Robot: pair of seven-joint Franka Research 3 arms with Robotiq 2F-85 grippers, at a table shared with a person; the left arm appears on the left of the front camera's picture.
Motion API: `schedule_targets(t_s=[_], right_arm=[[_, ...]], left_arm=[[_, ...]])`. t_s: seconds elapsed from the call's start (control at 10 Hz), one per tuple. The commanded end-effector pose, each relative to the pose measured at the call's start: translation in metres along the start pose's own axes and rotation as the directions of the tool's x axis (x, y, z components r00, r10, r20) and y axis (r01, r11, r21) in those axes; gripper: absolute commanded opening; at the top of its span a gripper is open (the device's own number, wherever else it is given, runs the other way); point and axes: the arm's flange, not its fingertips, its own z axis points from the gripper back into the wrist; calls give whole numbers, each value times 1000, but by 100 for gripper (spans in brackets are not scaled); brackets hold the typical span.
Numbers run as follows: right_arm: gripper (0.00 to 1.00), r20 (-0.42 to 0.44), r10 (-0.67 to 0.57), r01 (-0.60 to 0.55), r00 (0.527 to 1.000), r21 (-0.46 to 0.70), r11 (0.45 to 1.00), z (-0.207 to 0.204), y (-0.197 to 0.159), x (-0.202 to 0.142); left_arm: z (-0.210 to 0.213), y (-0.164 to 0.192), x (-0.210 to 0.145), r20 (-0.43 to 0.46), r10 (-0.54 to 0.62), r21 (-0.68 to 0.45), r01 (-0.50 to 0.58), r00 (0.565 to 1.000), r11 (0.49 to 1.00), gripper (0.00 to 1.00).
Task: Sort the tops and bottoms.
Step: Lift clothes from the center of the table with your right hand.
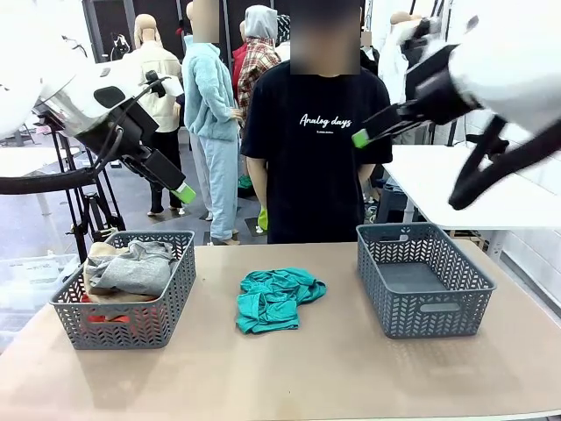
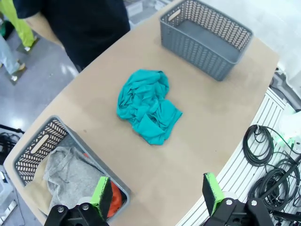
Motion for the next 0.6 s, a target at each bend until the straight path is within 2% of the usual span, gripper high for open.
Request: schedule_targets(t_s=[0.0,0.3,0.4,0.5], right_arm=[[100,-45,31,-26,999,101,995,-34,-24,31],[100,-202,43,0,978,210,978,-109,-18,38],[100,-102,34,-23,994,109,994,-75,-14,31],[100,-102,34,-23,994,109,994,-75,-14,31]], left_arm=[[1,1,0,3,7,0,-7,1000,1000,100],[1,1,0,3,7,0,-7,1000,1000,100],[1,1,0,3,7,0,-7,1000,1000,100],[1,1,0,3,7,0,-7,1000,1000,100]])
